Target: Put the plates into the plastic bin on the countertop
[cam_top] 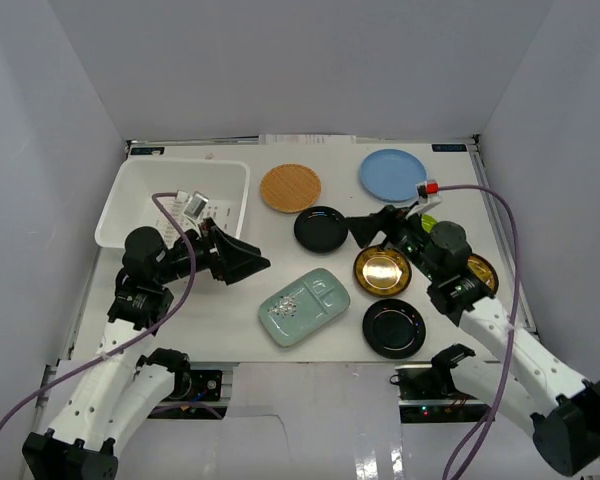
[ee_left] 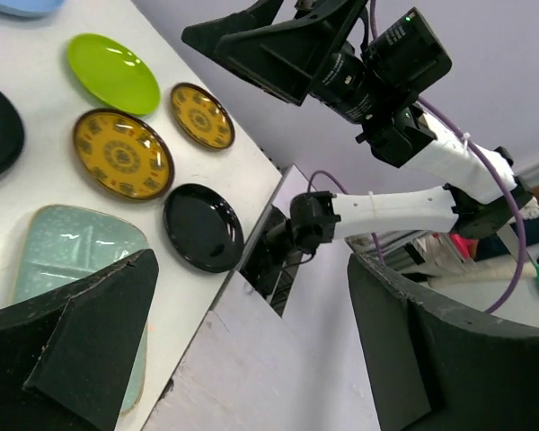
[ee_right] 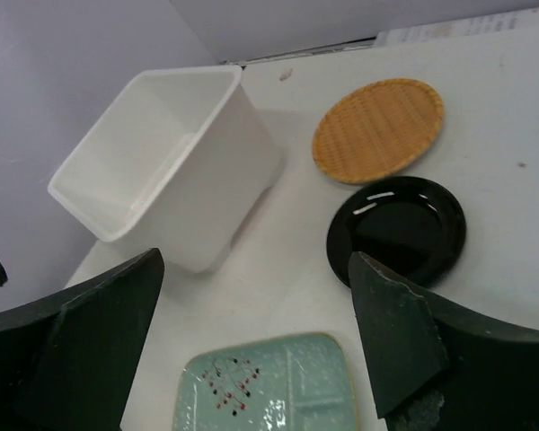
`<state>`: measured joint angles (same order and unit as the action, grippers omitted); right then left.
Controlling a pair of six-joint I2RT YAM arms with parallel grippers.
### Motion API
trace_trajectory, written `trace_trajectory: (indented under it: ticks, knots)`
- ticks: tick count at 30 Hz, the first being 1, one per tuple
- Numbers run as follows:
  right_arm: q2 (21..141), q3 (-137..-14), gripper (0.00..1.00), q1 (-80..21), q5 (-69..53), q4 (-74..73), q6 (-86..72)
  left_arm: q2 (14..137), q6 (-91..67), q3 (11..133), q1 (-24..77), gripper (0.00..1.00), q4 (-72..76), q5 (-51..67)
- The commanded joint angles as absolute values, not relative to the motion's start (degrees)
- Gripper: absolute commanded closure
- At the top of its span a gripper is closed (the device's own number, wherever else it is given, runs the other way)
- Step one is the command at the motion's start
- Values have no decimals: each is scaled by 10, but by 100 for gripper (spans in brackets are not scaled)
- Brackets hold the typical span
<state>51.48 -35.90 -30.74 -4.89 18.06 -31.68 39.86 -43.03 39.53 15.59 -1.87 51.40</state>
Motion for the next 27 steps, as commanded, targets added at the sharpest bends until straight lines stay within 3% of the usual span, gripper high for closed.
trace_trajectory:
  ticks: [1, 5, 6, 8, 10, 14, 17, 27]
  knots:
    - [439, -298, 12, -282, -50, 53, -256, 419, -442, 374, 206, 2, 36, 493]
    - [381, -277, 29, -280, -102, -43, -291, 449, -434, 352, 257, 2, 36, 450]
    - [364, -268, 41, -280, -120, -55, -310, 454, -430, 346, 272, 2, 33, 440]
    - [345, -224, 48, -286, -167, -29, -386, 468, -412, 353, 293, 2, 25, 407]
    - [335, -193, 47, -299, -159, -8, -453, 480, -395, 369, 306, 2, 16, 370]
    - [347, -160, 35, -363, -82, 18, -502, 492, -328, 433, 330, 2, -62, 325]
    - [410, -164, 31, -454, -11, 39, -529, 462, -274, 461, 331, 2, -116, 280]
    - [561, -165, 31, -547, 102, 87, -635, 353, -206, 424, 332, 2, -198, 178]
